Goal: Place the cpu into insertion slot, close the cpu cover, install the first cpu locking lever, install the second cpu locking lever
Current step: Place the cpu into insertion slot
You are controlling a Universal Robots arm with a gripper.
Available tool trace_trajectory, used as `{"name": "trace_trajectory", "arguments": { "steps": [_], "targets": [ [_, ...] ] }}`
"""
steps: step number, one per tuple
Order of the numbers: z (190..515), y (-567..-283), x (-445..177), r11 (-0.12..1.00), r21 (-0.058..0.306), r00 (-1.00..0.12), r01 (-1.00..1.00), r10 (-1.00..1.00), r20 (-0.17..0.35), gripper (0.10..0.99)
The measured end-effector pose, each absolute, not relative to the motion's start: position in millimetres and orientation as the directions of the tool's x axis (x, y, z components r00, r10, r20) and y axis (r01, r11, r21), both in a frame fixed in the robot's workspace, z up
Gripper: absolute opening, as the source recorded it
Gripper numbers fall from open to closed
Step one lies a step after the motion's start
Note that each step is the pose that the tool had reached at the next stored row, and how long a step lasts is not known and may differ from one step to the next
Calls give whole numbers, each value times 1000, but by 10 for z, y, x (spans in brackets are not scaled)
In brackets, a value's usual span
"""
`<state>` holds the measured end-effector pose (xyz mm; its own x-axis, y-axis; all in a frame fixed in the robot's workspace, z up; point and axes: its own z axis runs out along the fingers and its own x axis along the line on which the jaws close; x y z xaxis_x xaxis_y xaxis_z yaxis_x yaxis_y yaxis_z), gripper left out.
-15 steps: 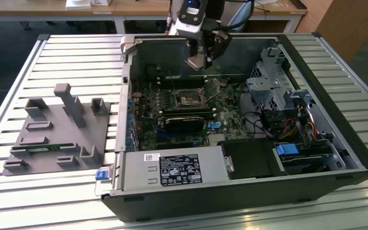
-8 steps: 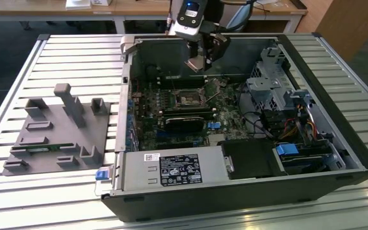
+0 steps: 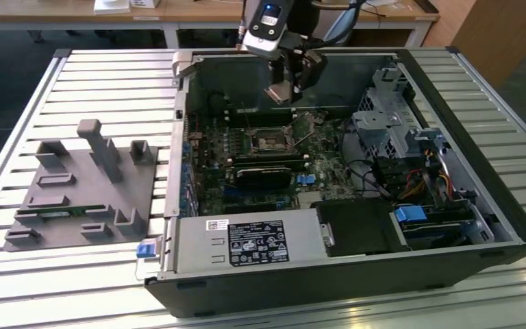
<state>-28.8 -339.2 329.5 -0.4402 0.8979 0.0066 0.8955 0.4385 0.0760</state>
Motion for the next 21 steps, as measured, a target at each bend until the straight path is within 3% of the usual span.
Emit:
{"name": "trace_trajectory", "arguments": {
  "steps": [21],
  "targets": [
    [3055, -3387, -288, 110, 76, -111, 991, 994, 6, 537]
  ]
}}
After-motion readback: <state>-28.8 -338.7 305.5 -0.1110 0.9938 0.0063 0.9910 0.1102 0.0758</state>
